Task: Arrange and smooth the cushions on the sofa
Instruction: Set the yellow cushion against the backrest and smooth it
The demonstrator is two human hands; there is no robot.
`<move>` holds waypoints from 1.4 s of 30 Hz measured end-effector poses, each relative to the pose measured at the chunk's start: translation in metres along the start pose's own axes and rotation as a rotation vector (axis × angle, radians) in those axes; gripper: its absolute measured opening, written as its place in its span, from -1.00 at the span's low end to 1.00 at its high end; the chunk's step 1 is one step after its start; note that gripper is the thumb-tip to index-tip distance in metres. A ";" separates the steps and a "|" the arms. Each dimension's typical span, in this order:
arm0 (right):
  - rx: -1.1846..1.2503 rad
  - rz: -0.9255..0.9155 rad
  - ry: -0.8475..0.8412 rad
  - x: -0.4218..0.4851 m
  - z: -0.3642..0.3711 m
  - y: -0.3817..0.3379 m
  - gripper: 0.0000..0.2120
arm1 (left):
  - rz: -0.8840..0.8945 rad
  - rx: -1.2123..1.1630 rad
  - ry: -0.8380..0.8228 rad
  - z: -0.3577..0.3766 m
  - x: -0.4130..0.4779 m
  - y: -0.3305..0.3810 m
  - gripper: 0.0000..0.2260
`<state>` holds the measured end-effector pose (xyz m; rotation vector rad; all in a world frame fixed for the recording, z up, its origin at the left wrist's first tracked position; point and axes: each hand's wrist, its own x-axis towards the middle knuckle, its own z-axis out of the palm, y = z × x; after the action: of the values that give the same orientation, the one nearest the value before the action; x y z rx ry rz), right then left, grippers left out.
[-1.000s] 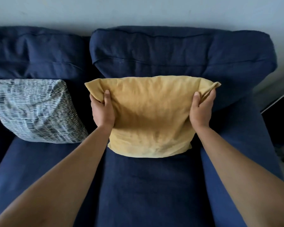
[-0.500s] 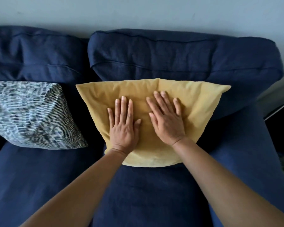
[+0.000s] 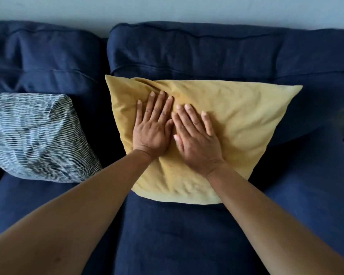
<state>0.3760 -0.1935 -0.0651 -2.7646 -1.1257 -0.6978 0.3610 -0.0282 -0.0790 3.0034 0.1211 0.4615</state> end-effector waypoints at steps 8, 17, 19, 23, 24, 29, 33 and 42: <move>-0.119 0.305 -0.059 -0.038 0.033 0.077 -0.38 | 0.063 0.097 0.041 -0.007 -0.003 -0.035 -0.50; -0.013 0.372 -0.081 -0.043 0.032 0.070 -0.38 | 0.174 -0.063 0.214 -0.012 -0.052 0.050 -0.38; -0.034 0.347 -0.061 -0.044 0.031 0.075 -0.39 | 0.252 0.004 0.141 0.003 -0.060 0.053 -0.40; -0.098 0.366 -0.028 -0.051 0.030 0.080 -0.40 | 0.124 0.118 0.145 0.017 -0.053 0.007 -0.44; -0.092 0.387 -0.039 -0.053 0.029 0.078 -0.40 | 0.107 0.129 0.163 0.019 -0.051 -0.002 -0.44; -0.062 0.641 -0.014 -0.047 0.015 0.056 -0.38 | -0.005 0.080 0.176 0.026 -0.053 -0.006 -0.43; 0.120 0.535 0.307 -0.035 0.004 -0.001 -0.39 | -0.025 0.050 0.121 0.030 -0.059 0.007 -0.43; -0.144 -0.028 -0.094 -0.111 0.065 0.008 -0.27 | 0.035 0.061 0.121 0.028 -0.060 -0.016 -0.44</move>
<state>0.3369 -0.2558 -0.1707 -2.9358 -1.1773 -0.6844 0.3118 -0.0204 -0.1250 3.0408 0.0938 0.6545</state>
